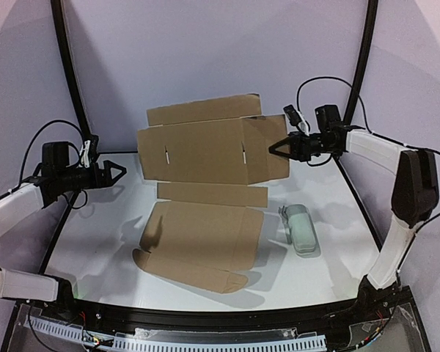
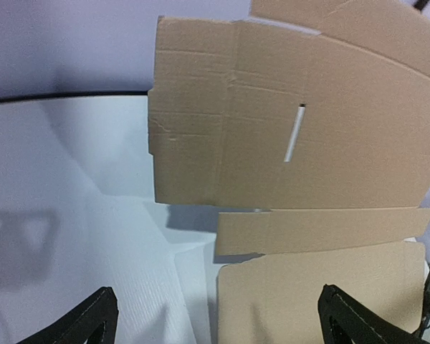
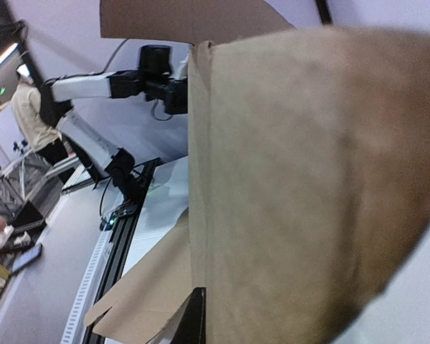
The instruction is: Fold the paper box
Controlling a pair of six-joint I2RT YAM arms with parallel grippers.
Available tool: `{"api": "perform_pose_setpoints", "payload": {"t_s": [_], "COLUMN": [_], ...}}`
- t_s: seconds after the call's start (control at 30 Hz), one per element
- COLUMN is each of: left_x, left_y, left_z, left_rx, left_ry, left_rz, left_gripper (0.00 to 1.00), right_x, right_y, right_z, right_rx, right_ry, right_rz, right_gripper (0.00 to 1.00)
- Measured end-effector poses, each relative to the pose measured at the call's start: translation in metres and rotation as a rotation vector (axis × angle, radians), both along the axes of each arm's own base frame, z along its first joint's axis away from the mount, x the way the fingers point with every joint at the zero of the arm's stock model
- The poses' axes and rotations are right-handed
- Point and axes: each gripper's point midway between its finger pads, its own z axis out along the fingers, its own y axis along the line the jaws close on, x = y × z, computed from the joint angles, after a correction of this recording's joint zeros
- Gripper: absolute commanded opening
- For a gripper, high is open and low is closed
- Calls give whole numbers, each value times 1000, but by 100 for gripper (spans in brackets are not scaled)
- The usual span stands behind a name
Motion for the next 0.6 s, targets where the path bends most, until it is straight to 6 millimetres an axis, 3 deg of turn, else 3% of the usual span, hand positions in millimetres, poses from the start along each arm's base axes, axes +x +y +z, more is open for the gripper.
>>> {"api": "perform_pose_setpoints", "payload": {"t_s": [0.13, 0.23, 0.43, 0.6], "left_x": [-2, -1, 15, 43], "left_y": [-7, -12, -21, -33], "left_z": [6, 8, 16, 24], "left_rx": [47, 75, 101, 117], "left_ry": [-88, -153, -239, -275], "left_rz": [-84, -130, -209, -307], "left_gripper": [100, 100, 100, 100], "right_x": [-39, -58, -82, -91], "right_y": [-6, -7, -1, 4], "right_z": [21, 32, 35, 29], "right_rx": [29, 35, 24, -2], "right_ry": [-117, -172, -184, -162], "right_rz": [84, 128, 186, 206], "right_gripper": [0, 0, 0, 0]}}
